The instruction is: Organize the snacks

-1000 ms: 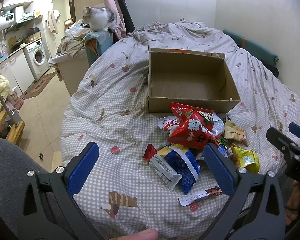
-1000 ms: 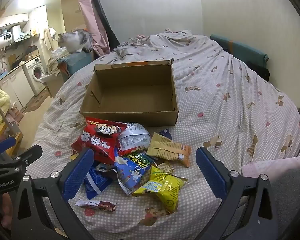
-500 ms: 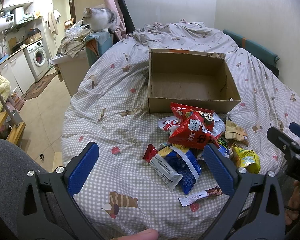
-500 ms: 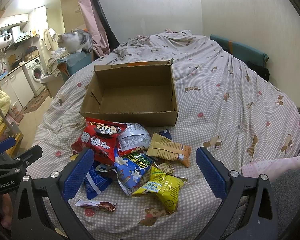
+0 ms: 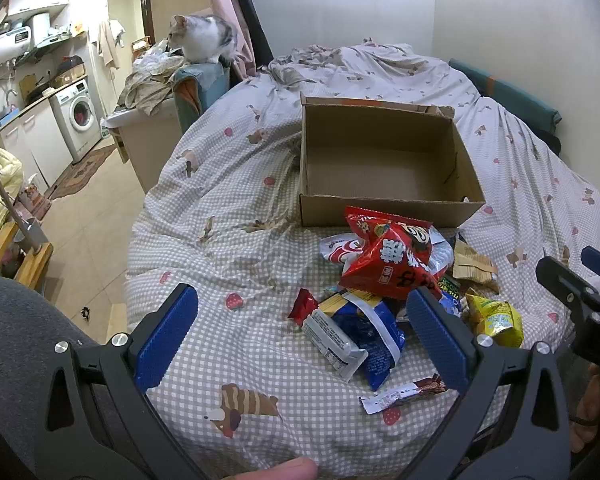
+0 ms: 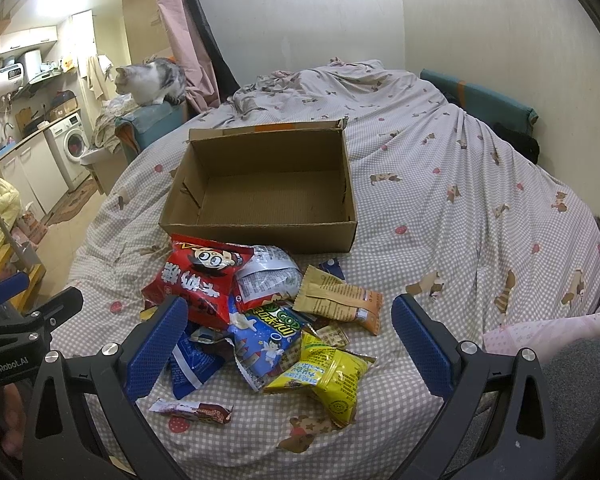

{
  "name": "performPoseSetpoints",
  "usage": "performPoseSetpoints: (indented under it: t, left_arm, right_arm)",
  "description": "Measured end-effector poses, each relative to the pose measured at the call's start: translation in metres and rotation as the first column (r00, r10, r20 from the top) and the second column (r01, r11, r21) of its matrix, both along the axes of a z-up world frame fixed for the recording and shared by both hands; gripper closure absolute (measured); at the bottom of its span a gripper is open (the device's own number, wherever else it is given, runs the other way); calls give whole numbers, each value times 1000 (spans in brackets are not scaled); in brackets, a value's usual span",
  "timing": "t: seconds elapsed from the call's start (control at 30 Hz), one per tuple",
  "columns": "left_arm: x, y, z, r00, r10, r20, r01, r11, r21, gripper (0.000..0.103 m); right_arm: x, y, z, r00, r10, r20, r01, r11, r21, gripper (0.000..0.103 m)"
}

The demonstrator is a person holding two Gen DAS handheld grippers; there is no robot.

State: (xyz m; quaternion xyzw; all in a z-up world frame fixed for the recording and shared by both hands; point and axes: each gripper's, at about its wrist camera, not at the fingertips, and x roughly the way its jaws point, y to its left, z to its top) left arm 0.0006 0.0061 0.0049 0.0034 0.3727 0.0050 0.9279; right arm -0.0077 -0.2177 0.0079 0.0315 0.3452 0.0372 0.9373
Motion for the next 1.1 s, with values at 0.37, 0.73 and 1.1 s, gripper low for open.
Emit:
performPoseSetpoints:
  t: [0.37,0.73,1.1]
  left_arm:
    - [0,0,0,1000,0,-1,0,1000,1,0]
    - [0,0,0,1000,0,-1,0,1000,1,0]
    - [0,0,0,1000,0,-1,0,1000,2,0]
  right_arm:
    - [2,0,-2,1000,2,-2,-2,1000,-2,0]
    - [1,0,-2,1000,2,-2,-2,1000,-2,0]
    - [2,0,-2,1000,2,-4,-2,1000,-1,0]
